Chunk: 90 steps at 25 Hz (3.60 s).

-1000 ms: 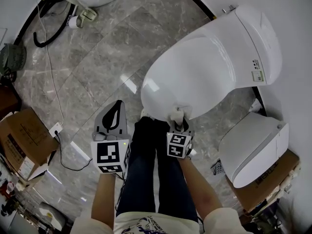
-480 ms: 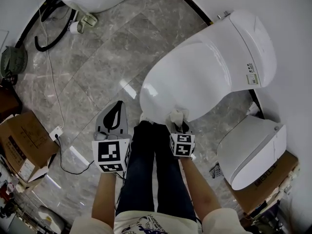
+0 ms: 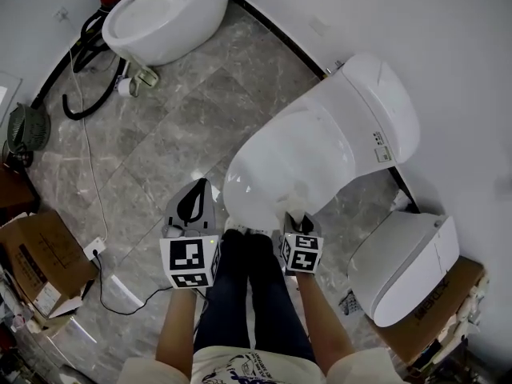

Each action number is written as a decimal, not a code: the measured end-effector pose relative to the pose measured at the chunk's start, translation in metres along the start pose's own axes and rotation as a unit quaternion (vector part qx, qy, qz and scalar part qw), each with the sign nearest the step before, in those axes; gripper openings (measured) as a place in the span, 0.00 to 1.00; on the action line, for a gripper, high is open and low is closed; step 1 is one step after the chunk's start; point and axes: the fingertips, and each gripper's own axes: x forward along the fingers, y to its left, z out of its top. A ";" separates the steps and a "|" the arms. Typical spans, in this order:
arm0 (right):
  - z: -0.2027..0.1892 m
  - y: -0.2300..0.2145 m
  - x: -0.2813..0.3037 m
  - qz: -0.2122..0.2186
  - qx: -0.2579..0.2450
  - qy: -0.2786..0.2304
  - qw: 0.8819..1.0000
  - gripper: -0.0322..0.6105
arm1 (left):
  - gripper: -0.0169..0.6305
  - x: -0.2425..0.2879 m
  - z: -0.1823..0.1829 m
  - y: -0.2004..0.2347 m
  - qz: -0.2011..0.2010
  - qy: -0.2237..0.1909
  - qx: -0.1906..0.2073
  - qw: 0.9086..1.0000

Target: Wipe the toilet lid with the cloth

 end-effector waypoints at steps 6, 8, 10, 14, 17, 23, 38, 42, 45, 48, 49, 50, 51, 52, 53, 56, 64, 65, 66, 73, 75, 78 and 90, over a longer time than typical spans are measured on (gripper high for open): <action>0.087 -0.002 -0.055 -0.010 0.011 -0.071 0.997 0.22 | 0.04 -0.011 0.061 -0.006 -0.002 -0.035 -0.002 0.999; 0.119 -0.003 -0.078 -0.012 0.016 -0.101 0.995 0.23 | 0.04 -0.019 0.084 -0.005 0.004 -0.048 -0.004 0.999; 0.152 -0.006 -0.102 -0.015 0.019 -0.132 0.991 0.23 | 0.04 -0.027 0.107 -0.005 0.012 -0.062 -0.008 0.998; 0.215 -0.016 -0.153 -0.026 0.027 -0.192 0.981 0.23 | 0.04 -0.047 0.153 -0.011 0.016 -0.092 -0.013 0.996; 0.255 -0.018 -0.194 -0.027 0.024 -0.237 0.971 0.23 | 0.04 -0.064 0.185 -0.015 0.018 -0.118 -0.006 0.993; 0.321 -0.016 -0.269 -0.020 0.009 -0.312 0.950 0.23 | 0.04 -0.102 0.252 -0.019 0.020 -0.169 -0.013 0.985; 0.392 -0.021 -0.394 -0.021 -0.022 -0.426 0.904 0.23 | 0.04 -0.189 0.364 -0.048 0.029 -0.288 0.025 0.957; 0.396 -0.019 -0.408 -0.018 -0.013 -0.441 0.897 0.23 | 0.04 -0.196 0.369 -0.053 0.030 -0.295 0.029 0.954; 0.402 -0.019 -0.414 -0.015 -0.021 -0.448 0.894 0.23 | 0.04 -0.197 0.372 -0.056 0.029 -0.297 0.030 0.954; 0.406 -0.021 -0.421 -0.019 -0.024 -0.454 0.890 0.23 | 0.04 -0.197 0.372 -0.060 0.026 -0.296 0.029 0.954; 0.407 -0.022 -0.424 -0.020 -0.025 -0.457 0.889 0.23 | 0.04 -0.198 0.372 -0.061 0.025 -0.296 0.030 0.954; 0.407 -0.022 -0.426 -0.021 -0.025 -0.460 0.887 0.23 | 0.04 -0.198 0.372 -0.062 0.025 -0.297 0.030 0.954; 0.408 -0.022 -0.428 -0.021 -0.026 -0.462 0.886 0.23 | 0.04 -0.198 0.373 -0.062 0.025 -0.297 0.031 0.954; 0.409 -0.023 -0.430 -0.021 -0.026 -0.464 0.885 0.23 | 0.04 -0.199 0.373 -0.063 0.025 -0.298 0.031 0.954; 0.409 -0.023 -0.431 -0.021 -0.026 -0.466 0.884 0.23 | 0.04 -0.200 0.374 -0.063 0.025 -0.299 0.032 0.954; 0.410 -0.025 -0.434 -0.022 -0.025 -0.469 0.883 0.23 | 0.04 -0.201 0.375 -0.063 0.026 -0.299 0.033 0.953; 0.412 -0.027 -0.444 -0.019 -0.029 -0.480 0.877 0.23 | 0.04 -0.203 0.377 -0.069 0.026 -0.302 0.038 0.952; 0.412 -0.027 -0.445 -0.019 -0.029 -0.480 0.877 0.23 | 0.04 -0.204 0.377 -0.070 0.026 -0.303 0.039 0.952; 0.411 -0.028 -0.446 -0.019 -0.028 -0.480 0.876 0.23 | 0.04 -0.204 0.377 -0.072 0.026 -0.303 0.040 0.952; 0.408 -0.034 -0.445 -0.017 -0.019 -0.480 0.877 0.23 | 0.04 -0.207 0.377 -0.074 0.030 -0.304 0.043 0.951; 0.409 -0.034 -0.445 -0.017 -0.019 -0.479 0.877 0.23 | 0.04 -0.207 0.378 -0.075 0.031 -0.304 0.043 0.951; 0.409 -0.033 -0.446 -0.018 -0.022 -0.479 0.877 0.23 | 0.04 -0.209 0.377 -0.074 0.032 -0.303 0.044 0.951; 0.407 -0.037 -0.443 -0.018 -0.017 -0.478 0.878 0.23 | 0.04 -0.206 0.376 -0.078 0.030 -0.303 0.044 0.951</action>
